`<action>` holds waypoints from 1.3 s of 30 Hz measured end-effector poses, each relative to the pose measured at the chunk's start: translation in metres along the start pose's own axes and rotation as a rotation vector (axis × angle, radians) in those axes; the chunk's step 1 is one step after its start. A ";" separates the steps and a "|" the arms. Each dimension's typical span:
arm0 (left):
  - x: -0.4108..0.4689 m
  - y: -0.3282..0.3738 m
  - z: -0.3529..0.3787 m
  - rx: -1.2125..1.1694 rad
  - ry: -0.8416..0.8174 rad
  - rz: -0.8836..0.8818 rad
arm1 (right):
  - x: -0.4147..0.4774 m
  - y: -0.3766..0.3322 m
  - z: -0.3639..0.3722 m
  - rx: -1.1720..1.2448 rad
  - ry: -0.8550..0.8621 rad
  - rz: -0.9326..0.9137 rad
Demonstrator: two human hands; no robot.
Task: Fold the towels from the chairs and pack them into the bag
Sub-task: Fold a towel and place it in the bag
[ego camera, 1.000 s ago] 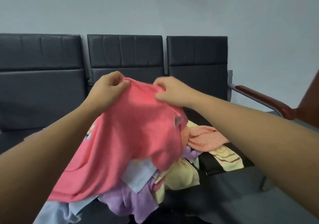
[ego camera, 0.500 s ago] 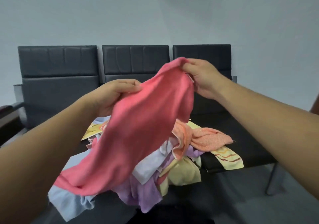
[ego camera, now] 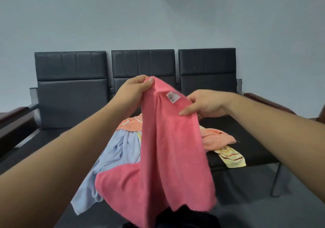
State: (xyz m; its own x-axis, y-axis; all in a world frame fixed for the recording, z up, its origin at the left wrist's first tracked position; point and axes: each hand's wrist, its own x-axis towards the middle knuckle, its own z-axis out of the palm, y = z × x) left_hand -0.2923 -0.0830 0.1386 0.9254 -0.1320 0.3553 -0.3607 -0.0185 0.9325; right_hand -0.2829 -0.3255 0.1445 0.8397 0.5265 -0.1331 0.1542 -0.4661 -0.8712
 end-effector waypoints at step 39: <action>-0.010 -0.061 -0.031 0.516 0.259 -0.125 | -0.006 0.077 -0.040 -0.415 0.535 0.112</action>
State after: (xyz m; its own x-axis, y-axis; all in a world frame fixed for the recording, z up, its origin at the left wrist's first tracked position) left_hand -0.2756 -0.0497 0.0804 0.9394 0.1468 0.3099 -0.1974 -0.5072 0.8389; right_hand -0.2551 -0.3926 0.0968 0.9875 0.0854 0.1328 0.1486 -0.7873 -0.5984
